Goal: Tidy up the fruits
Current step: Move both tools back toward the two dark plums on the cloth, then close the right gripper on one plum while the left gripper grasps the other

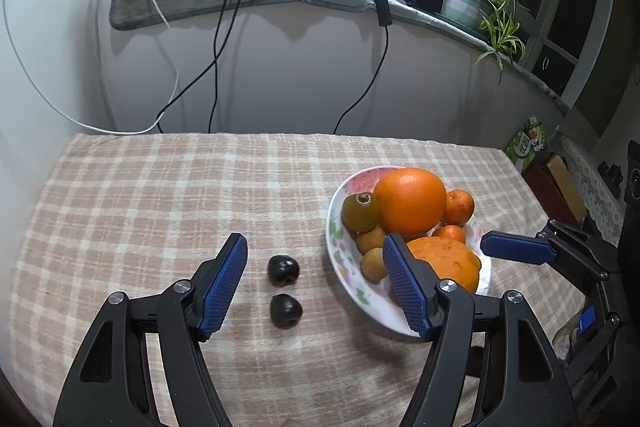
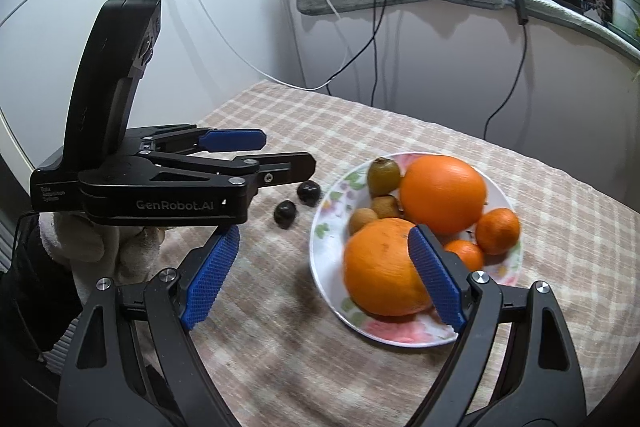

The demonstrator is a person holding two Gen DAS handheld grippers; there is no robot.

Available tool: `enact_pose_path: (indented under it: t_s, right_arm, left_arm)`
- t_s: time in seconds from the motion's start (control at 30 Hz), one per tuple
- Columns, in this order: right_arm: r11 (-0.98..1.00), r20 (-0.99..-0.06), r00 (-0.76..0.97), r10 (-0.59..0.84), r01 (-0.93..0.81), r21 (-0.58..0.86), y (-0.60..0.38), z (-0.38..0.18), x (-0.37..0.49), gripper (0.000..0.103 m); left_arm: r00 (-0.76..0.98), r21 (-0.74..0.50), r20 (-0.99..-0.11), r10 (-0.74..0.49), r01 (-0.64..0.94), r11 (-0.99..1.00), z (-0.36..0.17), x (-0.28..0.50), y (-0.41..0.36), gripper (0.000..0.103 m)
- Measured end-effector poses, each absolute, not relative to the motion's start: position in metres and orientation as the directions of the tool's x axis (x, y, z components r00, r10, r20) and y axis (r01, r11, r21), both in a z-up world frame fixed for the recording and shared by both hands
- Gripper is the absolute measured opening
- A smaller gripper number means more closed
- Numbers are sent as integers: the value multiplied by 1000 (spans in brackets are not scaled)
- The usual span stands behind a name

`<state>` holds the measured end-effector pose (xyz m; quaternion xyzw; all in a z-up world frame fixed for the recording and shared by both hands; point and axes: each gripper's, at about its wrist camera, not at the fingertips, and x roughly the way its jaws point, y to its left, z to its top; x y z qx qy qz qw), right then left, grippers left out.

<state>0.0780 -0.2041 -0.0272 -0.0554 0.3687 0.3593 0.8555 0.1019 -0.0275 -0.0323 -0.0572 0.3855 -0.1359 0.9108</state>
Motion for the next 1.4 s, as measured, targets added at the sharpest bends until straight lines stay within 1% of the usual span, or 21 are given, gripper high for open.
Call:
enact_pose_path:
  t_s: [0.27, 0.3, 0.37, 0.43, 0.5, 0.57, 0.63, 0.7, 0.83, 0.9, 1.0, 1.13, 1.2, 1.4]
  right_arm:
    - [706, -674, 433, 599, -682, 190, -181, -33, 74, 89]
    - [702, -674, 426, 603, -686, 194, -177, -34, 73, 89]
    - [692, -675, 414, 611, -694, 201, -170, -36, 70, 89]
    - [681, -675, 401, 619, -702, 208, -163, -38, 69, 89]
    - [674, -677, 392, 623, -708, 211, -157, -41, 69, 89]
    - [668, -681, 380, 626, -711, 217, -150, -44, 69, 89]
    - [670, -684, 372, 628, -705, 232, -145, -48, 71, 88]
    - [673, -687, 360, 631, -695, 253, -141, -53, 73, 77]
    - [687, -702, 349, 621, -674, 272, -133, -62, 78, 64]
    - [690, -720, 340, 605, -675, 261, -128, -66, 82, 55]
    - [690, -737, 335, 587, -683, 239, -122, -68, 87, 49]
    - [690, -763, 346, 545, -703, 174, -109, -70, 92, 46]
    - [685, -775, 349, 526, -714, 143, -104, -72, 93, 43]
    - [694, -798, 375, 471, -717, 72, -94, -80, 95, 39]
  left_arm:
    - [664, -253, -685, -300, 170, 953, -36, 106, 2, 70]
    - [663, -260, -685, -302, 165, 951, -37, 107, 7, 68]
    - [659, -280, -686, -307, 151, 948, -38, 110, 17, 64]
    - [655, -294, -688, -311, 139, 946, -41, 112, 25, 62]
    - [644, -316, -692, -325, 134, 939, -45, 115, 32, 56]
    - [636, -321, -697, -331, 136, 937, -49, 116, 35, 48]
    - [624, -328, -703, -341, 140, 934, -54, 117, 36, 44]
    - [614, -334, -707, -352, 149, 931, -57, 117, 35, 40]
    - [590, -345, -713, -380, 177, 922, -64, 118, 31, 38]
    - [581, -353, -712, -394, 189, 916, -65, 118, 30, 37]
    - [570, -365, -711, -412, 202, 909, -66, 120, 31, 34]
    - [546, -382, -712, -442, 227, 896, -68, 124, 31, 34]
    - [532, -388, -715, -453, 237, 891, -70, 127, 31, 33]
    - [496, -388, -730, -470, 265, 883, -78, 135, 25, 31]
